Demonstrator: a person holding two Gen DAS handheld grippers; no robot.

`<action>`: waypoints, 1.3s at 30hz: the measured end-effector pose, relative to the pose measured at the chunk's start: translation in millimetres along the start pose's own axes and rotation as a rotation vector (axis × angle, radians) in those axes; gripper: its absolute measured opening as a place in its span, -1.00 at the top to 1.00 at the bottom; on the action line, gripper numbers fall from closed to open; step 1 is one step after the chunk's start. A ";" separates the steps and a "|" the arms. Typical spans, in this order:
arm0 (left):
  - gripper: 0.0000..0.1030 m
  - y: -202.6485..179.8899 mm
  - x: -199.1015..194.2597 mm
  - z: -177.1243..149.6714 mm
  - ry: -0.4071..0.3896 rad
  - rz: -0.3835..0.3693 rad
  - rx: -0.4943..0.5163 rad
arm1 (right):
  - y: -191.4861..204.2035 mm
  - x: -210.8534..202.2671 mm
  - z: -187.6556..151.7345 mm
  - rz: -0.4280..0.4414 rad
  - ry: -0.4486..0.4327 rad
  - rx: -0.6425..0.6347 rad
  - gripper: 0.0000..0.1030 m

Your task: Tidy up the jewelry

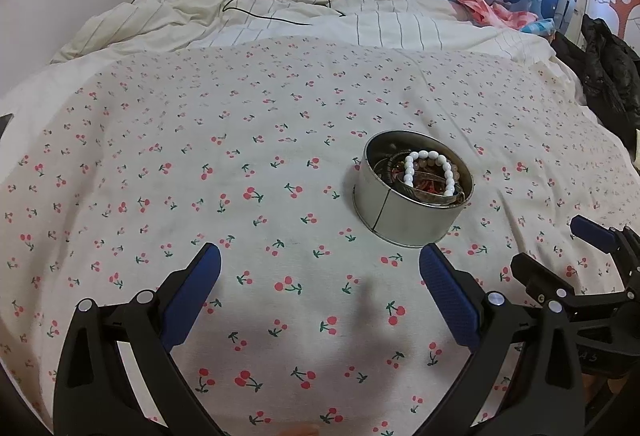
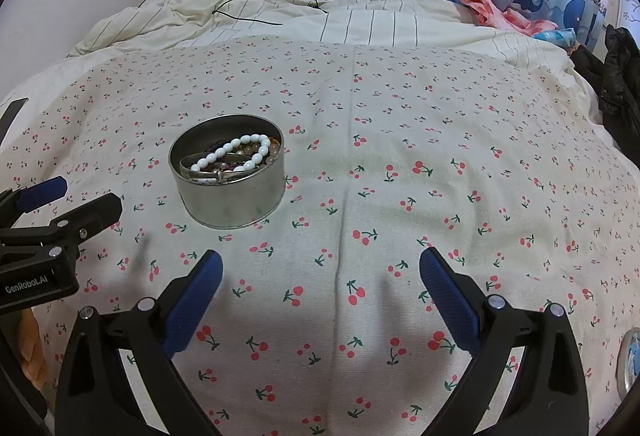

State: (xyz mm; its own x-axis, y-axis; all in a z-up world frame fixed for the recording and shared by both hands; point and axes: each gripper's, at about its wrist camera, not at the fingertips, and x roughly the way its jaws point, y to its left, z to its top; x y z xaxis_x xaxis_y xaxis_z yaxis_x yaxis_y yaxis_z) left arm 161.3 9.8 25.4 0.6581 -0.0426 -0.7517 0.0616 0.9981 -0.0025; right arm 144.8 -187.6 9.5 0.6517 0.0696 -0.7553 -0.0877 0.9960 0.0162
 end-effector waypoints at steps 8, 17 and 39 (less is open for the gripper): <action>-0.86 -0.8 5.4 -0.5 0.035 -0.028 -0.020 | -1.3 0.5 -1.0 0.000 0.001 0.003 -0.84; -0.86 -4.8 3.1 -0.2 0.029 -0.007 0.010 | -1.7 0.5 -0.7 0.000 0.001 0.002 -0.84; -0.85 -14.7 1.6 -1.7 0.002 0.013 0.054 | -6.8 4.1 -4.7 0.010 0.009 0.015 -0.84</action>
State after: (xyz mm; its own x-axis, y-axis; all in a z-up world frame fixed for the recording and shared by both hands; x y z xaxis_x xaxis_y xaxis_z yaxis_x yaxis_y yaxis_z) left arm 160.2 -4.9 23.1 0.6576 -0.0294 -0.7528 0.0932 0.9947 0.0426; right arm 144.5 -194.4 3.2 0.6439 0.0792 -0.7610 -0.0825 0.9960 0.0338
